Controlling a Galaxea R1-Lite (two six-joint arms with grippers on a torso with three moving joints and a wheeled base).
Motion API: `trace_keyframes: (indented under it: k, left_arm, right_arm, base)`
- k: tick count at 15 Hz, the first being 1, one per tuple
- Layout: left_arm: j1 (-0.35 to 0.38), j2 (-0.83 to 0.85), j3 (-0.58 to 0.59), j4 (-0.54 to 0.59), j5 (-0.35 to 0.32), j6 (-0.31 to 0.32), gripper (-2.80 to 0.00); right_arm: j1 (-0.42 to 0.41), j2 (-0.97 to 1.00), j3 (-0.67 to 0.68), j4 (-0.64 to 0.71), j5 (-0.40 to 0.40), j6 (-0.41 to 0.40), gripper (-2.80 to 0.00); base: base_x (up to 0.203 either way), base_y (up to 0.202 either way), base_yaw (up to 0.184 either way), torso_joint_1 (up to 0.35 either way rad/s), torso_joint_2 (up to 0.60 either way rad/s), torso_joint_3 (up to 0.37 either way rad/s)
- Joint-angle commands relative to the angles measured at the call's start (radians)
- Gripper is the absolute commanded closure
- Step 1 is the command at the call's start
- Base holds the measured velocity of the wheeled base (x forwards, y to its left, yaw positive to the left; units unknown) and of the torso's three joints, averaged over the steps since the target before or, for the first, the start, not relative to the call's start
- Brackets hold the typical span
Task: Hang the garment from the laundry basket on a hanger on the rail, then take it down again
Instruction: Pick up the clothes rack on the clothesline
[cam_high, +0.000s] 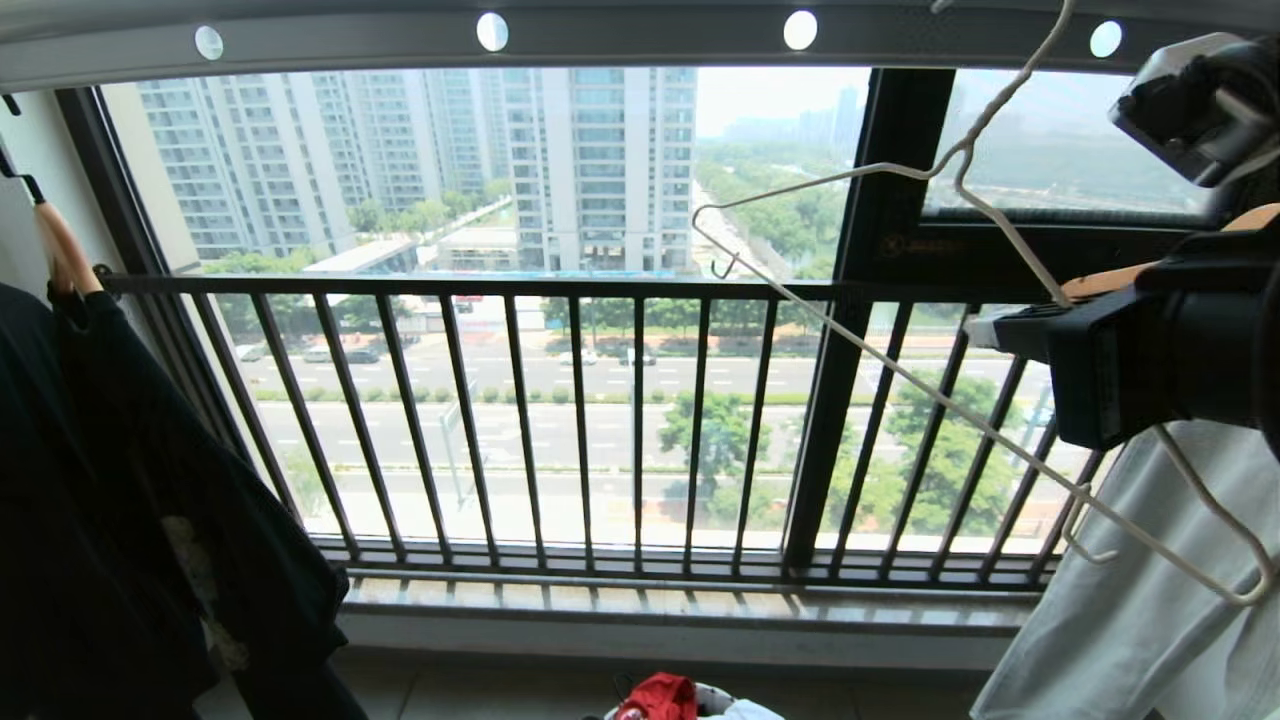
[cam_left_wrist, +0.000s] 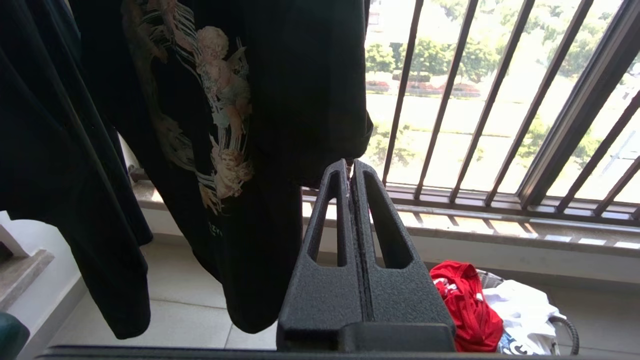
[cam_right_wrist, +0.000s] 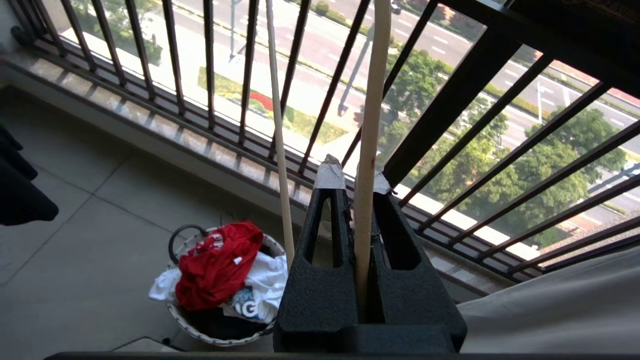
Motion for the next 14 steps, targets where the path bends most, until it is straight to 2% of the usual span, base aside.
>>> trace_keyframes:
  k: [1,6,8,10,14]
  left_arm:
    - [0.000,0.000,0.000,0.000,0.001,-0.001,0.00]
    - [0.000,0.000,0.000,0.000,0.001,-0.001,0.00]
    - [0.000,0.000,0.000,0.000,0.001,-0.001,0.00]
    - [0.000,0.000,0.000,0.000,0.001,-0.001,0.00]
    - [0.000,0.000,0.000,0.000,0.001,-0.001,0.00]
  right_arm:
    - [-0.001,-0.125,0.121,0.003,0.059,-0.004,0.00]
    - [-0.009,-0.244,0.350,0.002,0.329,-0.060,0.00]
    - [-0.027,-0.240,0.392,-0.001,0.386,-0.088,0.00]
    - [-0.085,-0.207,0.415,-0.013,0.439,-0.126,0.00]
    - [-0.215,-0.092,0.431,-0.173,0.637,-0.160,0.00]
  base:
    - [0.000,0.000,0.000,0.000,0.00,0.000]
    - [0.000,0.000,0.000,0.000,0.00,0.000]
    - [0.000,0.000,0.000,0.000,0.00,0.000]
    - [0.000,0.000,0.000,0.000,0.00,0.000]
    - [0.000,0.000,0.000,0.000,0.00,0.000]
